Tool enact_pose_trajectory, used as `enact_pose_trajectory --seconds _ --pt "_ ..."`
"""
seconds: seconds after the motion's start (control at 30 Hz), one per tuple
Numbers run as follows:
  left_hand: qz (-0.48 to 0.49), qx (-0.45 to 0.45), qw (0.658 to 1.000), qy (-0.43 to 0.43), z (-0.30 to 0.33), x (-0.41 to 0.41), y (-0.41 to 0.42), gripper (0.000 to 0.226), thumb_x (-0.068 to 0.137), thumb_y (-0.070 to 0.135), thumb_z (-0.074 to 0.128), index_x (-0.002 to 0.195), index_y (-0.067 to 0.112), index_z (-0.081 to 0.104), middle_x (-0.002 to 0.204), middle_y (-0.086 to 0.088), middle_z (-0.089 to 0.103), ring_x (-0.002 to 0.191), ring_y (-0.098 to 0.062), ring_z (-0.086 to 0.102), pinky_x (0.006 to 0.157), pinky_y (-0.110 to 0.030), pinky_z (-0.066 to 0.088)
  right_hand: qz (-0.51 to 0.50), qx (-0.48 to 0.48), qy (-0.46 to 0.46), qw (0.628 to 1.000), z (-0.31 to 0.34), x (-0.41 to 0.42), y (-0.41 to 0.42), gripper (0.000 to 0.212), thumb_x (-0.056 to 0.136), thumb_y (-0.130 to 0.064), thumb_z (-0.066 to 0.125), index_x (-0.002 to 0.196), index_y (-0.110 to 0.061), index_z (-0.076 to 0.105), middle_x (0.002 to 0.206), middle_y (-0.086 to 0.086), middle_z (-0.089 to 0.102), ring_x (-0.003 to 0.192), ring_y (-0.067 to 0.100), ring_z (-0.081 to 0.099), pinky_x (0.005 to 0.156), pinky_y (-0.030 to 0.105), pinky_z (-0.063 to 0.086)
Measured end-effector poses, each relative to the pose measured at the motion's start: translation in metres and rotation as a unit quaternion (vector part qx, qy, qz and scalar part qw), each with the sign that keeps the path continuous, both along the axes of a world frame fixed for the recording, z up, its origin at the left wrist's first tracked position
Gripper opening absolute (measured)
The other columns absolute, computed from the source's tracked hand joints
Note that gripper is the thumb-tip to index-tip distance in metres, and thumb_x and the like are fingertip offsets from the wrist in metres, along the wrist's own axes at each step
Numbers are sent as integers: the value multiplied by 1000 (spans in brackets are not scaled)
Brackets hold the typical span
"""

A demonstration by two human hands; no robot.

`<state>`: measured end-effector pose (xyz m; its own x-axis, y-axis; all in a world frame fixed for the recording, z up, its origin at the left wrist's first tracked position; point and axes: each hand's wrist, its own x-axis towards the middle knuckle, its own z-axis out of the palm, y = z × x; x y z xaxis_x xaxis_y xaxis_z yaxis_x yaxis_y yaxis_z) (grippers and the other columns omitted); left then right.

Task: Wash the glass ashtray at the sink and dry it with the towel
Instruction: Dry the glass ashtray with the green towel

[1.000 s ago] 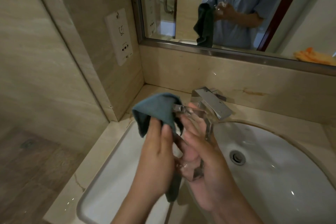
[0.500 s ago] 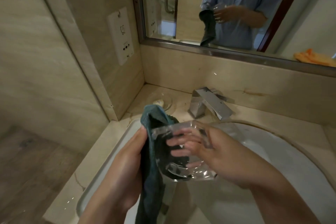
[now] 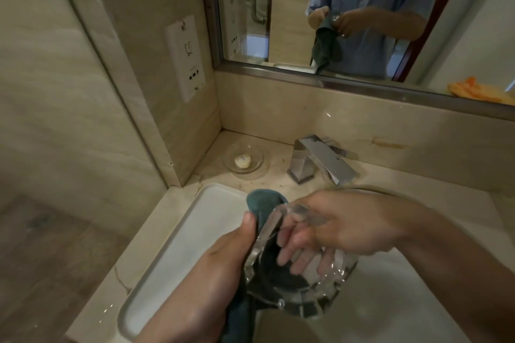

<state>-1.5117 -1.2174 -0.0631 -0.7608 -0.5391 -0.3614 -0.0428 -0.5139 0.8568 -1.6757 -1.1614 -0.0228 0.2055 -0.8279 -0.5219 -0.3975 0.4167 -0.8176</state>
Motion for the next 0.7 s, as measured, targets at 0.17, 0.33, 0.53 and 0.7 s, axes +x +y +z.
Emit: enact_pose_trajectory --seconds 0.17,0.33,0.53,0.7 --pt "36 -128 991 1 -9 1 -4 33 68 40 68 92 18 73 85 8 75 98 -14 66 74 -15 53 -79 1 -102 992 -9 -6 6 13 93 -8 47 91 -12 59 82 1 74 76 18 72 56 26 58" --pt "89 -274 958 0 15 9 17 38 73 26 52 68 61 65 84 45 62 88 28 52 68 7 35 -153 -39 -131 979 -12 -11 11 9 90 -14 51 94 -8 57 77 1 74 72 19 73 49 28 55" --pt "97 -214 971 39 10 12 14 26 76 22 58 86 40 73 83 21 73 79 12 63 66 -2 45 -166 -119 -145 968 -10 -7 19 11 80 -24 60 86 -15 61 84 3 75 73 23 73 50 26 57" --pt "144 -92 983 67 9 2 15 27 70 23 51 75 33 76 80 2 76 73 -6 70 58 -15 52 -192 -185 -79 960 -5 1 18 9 88 -15 52 86 -16 61 82 -3 75 72 19 73 52 27 57"
